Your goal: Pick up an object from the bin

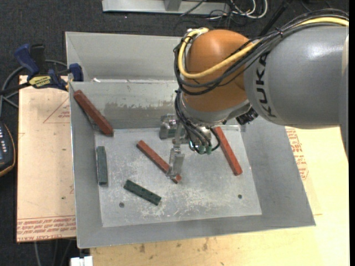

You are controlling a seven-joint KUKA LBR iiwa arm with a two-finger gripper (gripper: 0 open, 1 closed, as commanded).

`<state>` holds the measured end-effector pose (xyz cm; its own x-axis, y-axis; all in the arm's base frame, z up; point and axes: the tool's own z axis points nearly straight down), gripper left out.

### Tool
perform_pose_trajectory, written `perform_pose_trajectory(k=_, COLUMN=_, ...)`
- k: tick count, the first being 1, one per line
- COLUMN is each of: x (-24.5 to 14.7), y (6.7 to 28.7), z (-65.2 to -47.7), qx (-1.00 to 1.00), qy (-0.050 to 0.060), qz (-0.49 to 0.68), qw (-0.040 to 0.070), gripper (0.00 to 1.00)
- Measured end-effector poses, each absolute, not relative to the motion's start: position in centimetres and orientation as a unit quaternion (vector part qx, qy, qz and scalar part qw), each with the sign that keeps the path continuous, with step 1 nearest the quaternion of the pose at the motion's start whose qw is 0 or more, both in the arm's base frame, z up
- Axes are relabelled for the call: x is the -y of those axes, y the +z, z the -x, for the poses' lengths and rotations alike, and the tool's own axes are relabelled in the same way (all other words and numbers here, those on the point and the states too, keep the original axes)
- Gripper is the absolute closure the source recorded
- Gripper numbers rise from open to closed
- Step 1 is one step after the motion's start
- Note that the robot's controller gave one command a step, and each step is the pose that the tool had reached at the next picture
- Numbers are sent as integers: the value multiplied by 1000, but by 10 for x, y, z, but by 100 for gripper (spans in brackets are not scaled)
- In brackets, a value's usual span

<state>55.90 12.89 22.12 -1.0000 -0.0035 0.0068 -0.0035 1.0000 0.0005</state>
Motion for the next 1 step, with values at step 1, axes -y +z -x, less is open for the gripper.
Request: perform_pose_trajectory(k=1, x=-147, y=81, z=-498, qx=1000, qy=0, qz=-13, qw=5, gripper=0)
